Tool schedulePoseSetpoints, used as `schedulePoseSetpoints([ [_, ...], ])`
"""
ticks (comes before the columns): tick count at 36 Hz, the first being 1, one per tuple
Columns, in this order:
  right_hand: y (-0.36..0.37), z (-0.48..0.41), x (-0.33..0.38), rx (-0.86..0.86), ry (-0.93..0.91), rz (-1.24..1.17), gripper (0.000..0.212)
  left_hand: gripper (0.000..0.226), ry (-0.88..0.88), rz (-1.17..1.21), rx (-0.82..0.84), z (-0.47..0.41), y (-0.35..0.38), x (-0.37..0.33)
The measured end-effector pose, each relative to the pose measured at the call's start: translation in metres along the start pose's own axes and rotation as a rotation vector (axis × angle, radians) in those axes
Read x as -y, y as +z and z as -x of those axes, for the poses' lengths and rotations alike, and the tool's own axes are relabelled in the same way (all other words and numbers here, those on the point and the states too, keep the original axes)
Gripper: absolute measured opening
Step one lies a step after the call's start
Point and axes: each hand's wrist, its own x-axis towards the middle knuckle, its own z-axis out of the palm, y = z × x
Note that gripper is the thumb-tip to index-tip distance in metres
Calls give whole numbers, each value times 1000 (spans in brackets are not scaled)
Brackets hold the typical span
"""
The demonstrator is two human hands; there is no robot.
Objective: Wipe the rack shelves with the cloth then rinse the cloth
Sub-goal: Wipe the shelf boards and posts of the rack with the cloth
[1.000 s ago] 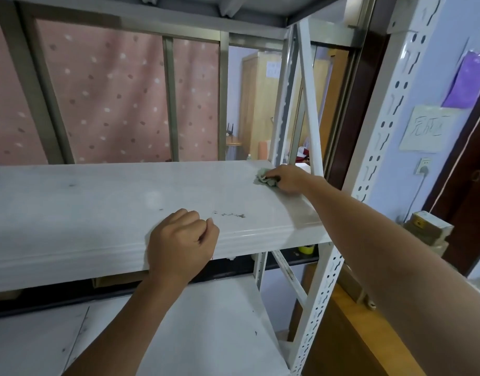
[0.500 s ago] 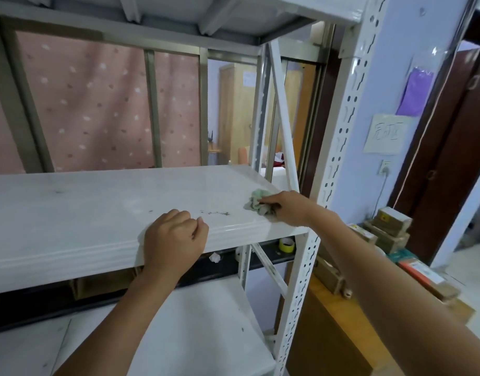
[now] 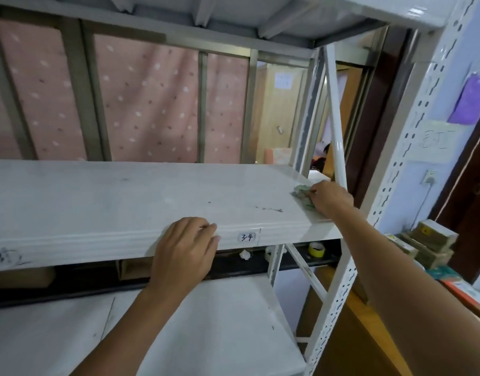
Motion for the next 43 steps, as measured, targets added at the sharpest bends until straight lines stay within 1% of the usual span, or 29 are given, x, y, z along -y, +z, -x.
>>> schedulePoseSetpoints([
  [3, 9, -20, 5, 45, -65, 57, 35, 14, -5, 19, -25, -3, 0, 4],
  [10, 22, -70, 31, 165, -218, 161, 37, 47, -22, 6, -126, -20, 8, 1],
  [14, 25, -94, 56, 225, -304, 170, 35, 54, -65, 19, -150, -27, 8, -2],
  [18, 39, -134, 89, 237, -399, 185, 40, 57, -89, 10, -102, -37, 11, 0],
  [22, 41, -148, 130, 275, -456, 110, 37, 52, 13, -13, 33, -60, 21, 4],
  [26, 54, -168, 170, 278, -518, 57, 38, 48, 65, 4, 144, -69, 28, 8],
  [28, 61, -172, 186, 303, -629, 36, 37, 48, 59, -12, 171, -67, 25, 9],
  [33, 67, -172, 216, 228, -841, 57, 35, 50, -10, -38, 231, -64, 23, 16],
  [37, 65, -158, 224, 276, -1029, 26, 41, 49, 11, -32, 249, -68, 24, 14],
  [40, 62, -138, 225, 290, -1198, -63, 36, 50, 32, -48, 241, -66, 23, 12],
  [43, 53, -108, 223, 302, -1348, -133, 30, 52, 60, -75, 189, -65, 20, 12],
])
